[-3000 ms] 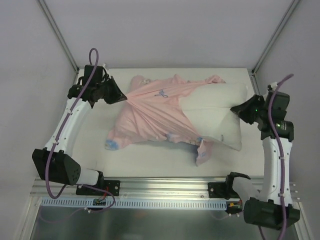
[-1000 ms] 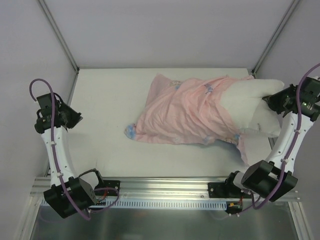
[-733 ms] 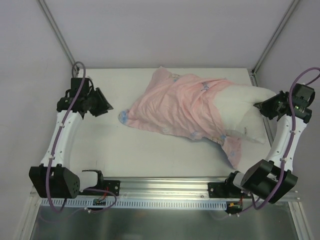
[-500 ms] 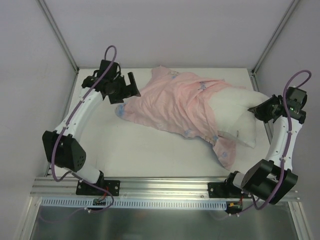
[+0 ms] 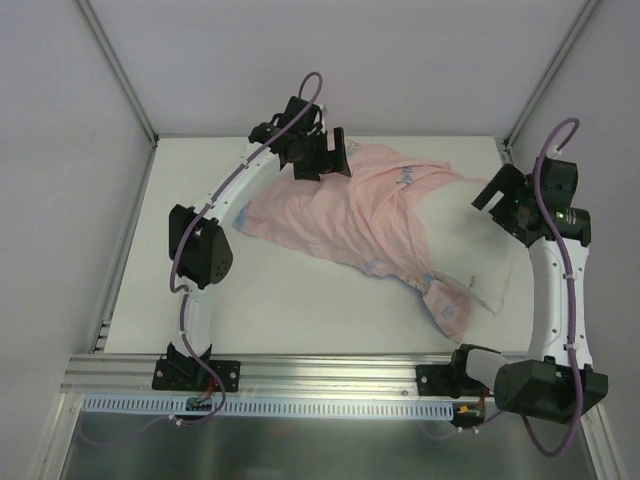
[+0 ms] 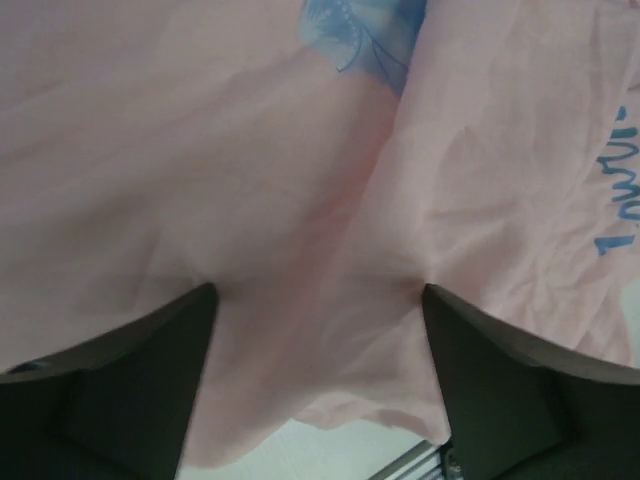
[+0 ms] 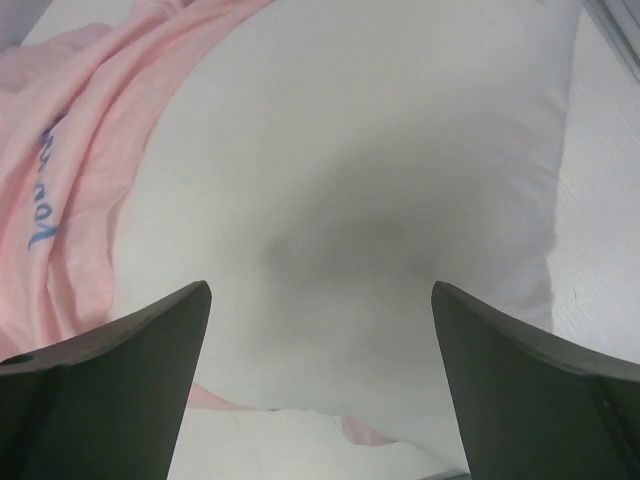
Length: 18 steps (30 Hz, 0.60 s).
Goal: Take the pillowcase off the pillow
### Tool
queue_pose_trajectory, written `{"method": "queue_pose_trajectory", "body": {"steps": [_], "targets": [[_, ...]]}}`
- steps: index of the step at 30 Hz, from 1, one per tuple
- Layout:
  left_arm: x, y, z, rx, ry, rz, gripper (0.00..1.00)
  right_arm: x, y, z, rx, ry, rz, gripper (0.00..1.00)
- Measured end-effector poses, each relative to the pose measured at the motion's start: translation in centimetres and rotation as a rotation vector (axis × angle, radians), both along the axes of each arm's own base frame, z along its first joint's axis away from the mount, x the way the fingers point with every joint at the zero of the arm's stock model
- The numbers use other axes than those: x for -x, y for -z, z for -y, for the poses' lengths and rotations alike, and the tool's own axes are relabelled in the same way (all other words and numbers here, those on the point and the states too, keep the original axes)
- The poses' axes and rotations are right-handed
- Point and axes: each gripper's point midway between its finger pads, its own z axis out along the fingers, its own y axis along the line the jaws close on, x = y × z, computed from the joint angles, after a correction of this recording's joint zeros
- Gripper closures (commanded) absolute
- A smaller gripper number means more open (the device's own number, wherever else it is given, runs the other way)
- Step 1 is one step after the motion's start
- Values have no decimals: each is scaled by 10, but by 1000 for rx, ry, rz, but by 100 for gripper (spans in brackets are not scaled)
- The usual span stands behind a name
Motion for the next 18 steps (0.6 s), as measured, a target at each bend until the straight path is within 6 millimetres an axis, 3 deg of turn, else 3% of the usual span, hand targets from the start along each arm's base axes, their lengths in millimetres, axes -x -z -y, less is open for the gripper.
{"method": "queue_pose_trajectory", "body": {"steps": [1,3,4,6,8,11,12,13,15,16,17,18], "targets": [[2,10,7,0,17,-23,49,-3,-4,-9,23,-37,0,4],[8,31,17,-12,39,-71,98,-13,-10,-28,57,-107,-8,4],[12,42,19,-21,49,-92,100,-19,-9,-37,69,-146,-22,4],[24,60,20,-40,68,-131,100,-34,-4,-50,82,-202,-58,4],[41,75,14,-54,72,-171,100,-44,16,-54,83,-228,-123,1],[78,79,6,-71,76,-199,100,-47,53,-56,67,-247,-235,15],[96,76,5,-80,82,-200,100,-46,67,-58,56,-259,-276,23],[117,71,6,-86,97,-194,100,-45,76,-60,45,-269,-301,48],[168,57,16,-89,168,-180,98,-47,88,-63,28,-292,-326,85],[188,51,22,-84,208,-172,85,-49,90,-66,12,-304,-326,99],[210,42,29,-71,258,-160,60,-52,91,-69,1,-314,-318,99],[231,34,36,-57,314,-157,21,-55,91,-72,-11,-318,-306,99]]}}
